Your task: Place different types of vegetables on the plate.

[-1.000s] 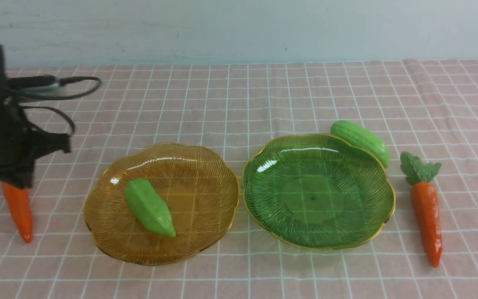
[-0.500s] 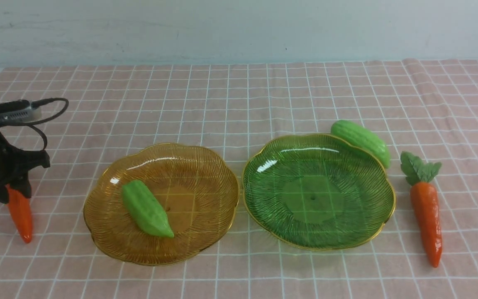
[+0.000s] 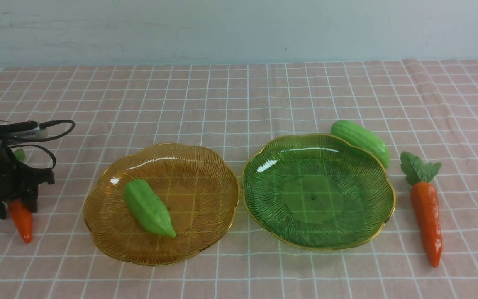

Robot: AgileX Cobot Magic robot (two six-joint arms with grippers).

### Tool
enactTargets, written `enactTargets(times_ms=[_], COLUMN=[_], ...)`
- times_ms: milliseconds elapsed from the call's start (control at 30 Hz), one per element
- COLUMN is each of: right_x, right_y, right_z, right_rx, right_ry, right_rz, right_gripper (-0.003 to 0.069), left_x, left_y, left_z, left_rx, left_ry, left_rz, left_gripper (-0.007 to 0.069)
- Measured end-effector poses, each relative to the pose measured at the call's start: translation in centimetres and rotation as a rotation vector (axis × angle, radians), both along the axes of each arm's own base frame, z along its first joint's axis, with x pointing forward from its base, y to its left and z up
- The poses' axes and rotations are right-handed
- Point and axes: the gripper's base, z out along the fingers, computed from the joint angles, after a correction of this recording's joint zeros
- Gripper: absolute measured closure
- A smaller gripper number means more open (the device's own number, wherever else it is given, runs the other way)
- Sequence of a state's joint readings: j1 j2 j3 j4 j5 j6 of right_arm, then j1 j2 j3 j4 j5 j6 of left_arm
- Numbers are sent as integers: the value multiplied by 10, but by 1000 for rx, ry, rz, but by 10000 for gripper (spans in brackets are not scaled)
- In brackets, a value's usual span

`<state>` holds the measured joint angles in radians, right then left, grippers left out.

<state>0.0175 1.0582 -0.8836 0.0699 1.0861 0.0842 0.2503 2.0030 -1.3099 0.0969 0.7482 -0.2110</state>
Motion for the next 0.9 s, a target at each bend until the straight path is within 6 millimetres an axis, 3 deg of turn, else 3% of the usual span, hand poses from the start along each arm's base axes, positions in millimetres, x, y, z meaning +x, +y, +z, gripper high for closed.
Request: enactTargets(times_ms=[67,267,367,400,433,500,600,700,733,900], right_x=[6,27,42,48,49,62,79,92,97,115], right_y=[-1,-8,-15,-16,-16,-15,-8,-1,3,14], right_z=[-5,-24,-34,-38,-38,-44,-55,-72,-81,-114], right_rx=[-1,-1,3,9,12,35,69,71,68,50], right_ry=[19,82,105,112,112,107,97,111,125,159], right_rz=[-5,-43,-80,-94,-95,-106,-91,-54,-37,3], right_gripper=[671,670,670,669,669,660,629,577,539,348], left_x=[2,10,15,17,17,19,17,9,4,-8], left_y=[1,-4,-23,-38,-41,-97,-170,-241,-273,-350], left_z=[3,41,78,94,97,125,136,129,122,93], left_rx=[6,-4,-34,-55,-59,-138,-253,-322,-335,-356], left_ry=[1,-47,-119,-150,-157,-241,-290,-319,-339,-419], left_rz=[-5,-6,-55,-109,-119,-283,-468,-639,-706,-828], left_gripper=[424,439,439,439,439,439,439,439,439,426])
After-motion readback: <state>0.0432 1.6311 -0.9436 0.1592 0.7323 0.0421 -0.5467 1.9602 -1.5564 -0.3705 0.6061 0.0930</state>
